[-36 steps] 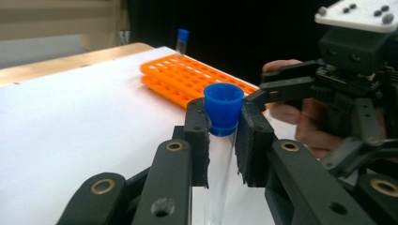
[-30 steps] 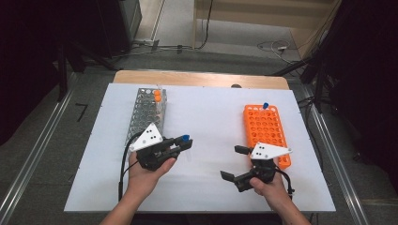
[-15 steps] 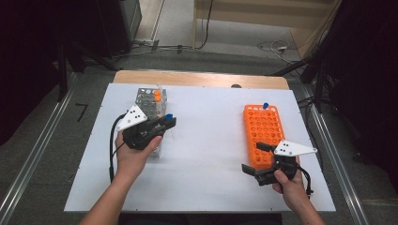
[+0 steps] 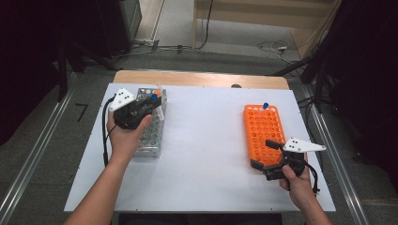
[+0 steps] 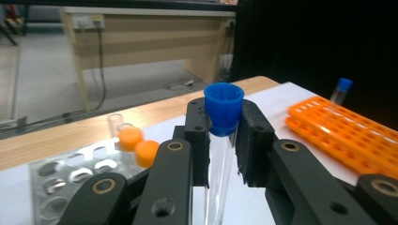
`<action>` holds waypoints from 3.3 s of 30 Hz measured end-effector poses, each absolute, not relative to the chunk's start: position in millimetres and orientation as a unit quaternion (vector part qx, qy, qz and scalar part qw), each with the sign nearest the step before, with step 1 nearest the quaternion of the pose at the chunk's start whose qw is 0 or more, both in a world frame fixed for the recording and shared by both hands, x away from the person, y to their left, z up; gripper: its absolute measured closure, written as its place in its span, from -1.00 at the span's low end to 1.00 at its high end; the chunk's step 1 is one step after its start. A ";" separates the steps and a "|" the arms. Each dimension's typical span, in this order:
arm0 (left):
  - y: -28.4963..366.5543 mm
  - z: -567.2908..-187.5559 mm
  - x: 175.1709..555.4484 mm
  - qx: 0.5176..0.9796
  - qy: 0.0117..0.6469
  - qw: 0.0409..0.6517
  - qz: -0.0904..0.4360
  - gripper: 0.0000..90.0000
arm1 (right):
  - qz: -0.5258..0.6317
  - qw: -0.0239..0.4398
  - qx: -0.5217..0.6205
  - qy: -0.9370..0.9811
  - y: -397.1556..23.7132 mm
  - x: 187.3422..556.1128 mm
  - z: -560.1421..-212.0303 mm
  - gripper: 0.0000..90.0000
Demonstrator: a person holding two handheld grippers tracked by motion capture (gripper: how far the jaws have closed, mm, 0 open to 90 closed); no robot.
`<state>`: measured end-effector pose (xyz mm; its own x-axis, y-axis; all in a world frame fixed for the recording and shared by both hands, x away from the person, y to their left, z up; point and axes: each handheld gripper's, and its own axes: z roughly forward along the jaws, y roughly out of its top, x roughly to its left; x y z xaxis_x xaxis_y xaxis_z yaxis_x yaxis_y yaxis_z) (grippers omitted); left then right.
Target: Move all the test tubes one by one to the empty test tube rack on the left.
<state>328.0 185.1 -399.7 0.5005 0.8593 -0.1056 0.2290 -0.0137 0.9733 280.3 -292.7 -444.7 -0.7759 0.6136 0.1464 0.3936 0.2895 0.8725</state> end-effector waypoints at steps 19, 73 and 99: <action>186.2 -418.7 355.5 0.643 0.459 0.525 0.316 0.71 | 0.505 0.108 0.327 0.791 -299.1 284.0 -447.2 -1.00; 148.4 -430.9 223.3 0.688 0.383 0.585 0.195 -1.00 | 0.471 0.182 0.433 0.747 -310.1 352.4 -436.2 -0.59; 143.3 -438.4 223.4 0.693 0.382 0.582 0.188 -1.00 | 0.368 0.188 0.525 0.744 -280.8 423.7 -454.8 0.61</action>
<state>223.4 143.3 -438.4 0.6375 0.7479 -0.1851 0.3114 -0.0304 0.9498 423.7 -280.8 -454.8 -0.3778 0.9198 0.1061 0.6426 0.1780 0.7452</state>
